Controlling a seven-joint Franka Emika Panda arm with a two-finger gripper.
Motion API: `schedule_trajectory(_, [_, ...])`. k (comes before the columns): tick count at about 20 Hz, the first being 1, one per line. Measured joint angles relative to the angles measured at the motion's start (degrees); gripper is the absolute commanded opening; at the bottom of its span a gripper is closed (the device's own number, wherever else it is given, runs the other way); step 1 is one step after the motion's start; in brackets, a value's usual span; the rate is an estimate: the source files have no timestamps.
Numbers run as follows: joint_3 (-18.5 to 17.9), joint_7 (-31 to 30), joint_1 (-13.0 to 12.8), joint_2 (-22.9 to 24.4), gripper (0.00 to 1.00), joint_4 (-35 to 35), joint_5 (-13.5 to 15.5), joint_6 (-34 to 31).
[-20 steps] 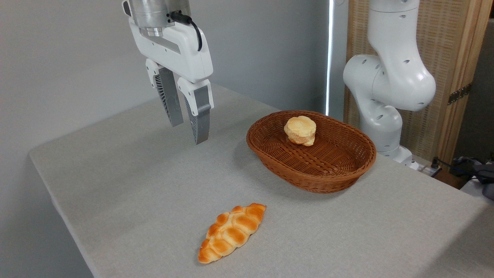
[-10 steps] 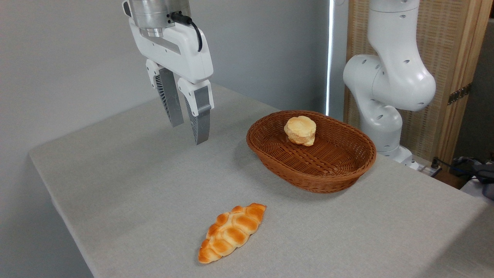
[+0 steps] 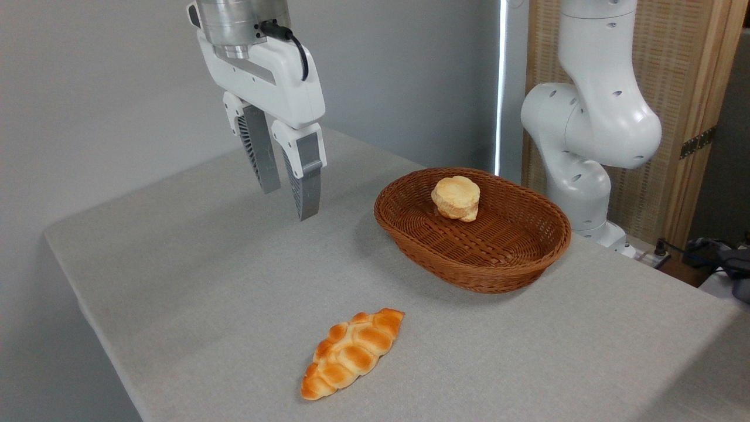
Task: Put bread into the basket
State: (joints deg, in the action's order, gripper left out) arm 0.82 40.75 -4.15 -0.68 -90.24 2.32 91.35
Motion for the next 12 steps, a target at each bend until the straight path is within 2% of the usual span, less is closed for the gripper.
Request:
schedule_trajectory(4, [-1.5,0.0,0.1,3.3,1.00,-4.6,0.0,1.5])
schedule_trajectory(7, [-2.2,0.0,0.5,6.2,1.00,-10.5,0.0,6.4])
schedule_trajectory(12, [-2.2,0.0,2.6,9.4,1.00,-19.3,0.0,14.5])
